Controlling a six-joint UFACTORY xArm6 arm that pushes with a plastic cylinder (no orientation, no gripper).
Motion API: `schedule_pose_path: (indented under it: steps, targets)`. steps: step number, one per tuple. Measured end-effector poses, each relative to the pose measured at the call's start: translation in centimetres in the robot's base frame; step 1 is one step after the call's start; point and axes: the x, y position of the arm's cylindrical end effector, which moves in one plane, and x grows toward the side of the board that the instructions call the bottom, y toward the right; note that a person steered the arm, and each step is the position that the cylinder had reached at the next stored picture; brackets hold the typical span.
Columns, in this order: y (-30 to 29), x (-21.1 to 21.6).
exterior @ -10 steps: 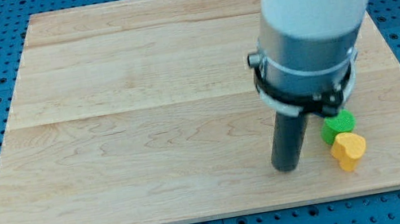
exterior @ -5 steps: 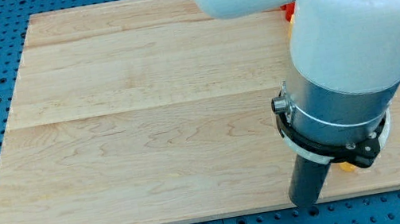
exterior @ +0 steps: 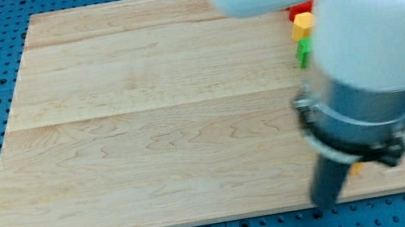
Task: Point at center right
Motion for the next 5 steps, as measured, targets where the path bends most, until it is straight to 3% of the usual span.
schedule_pose_path:
  steps: [2,3,4,5]
  targets:
    - [7.9,0.0]
    - [15.1,-4.3]
    - [17.1,-16.0]
    - [14.5,-25.3]
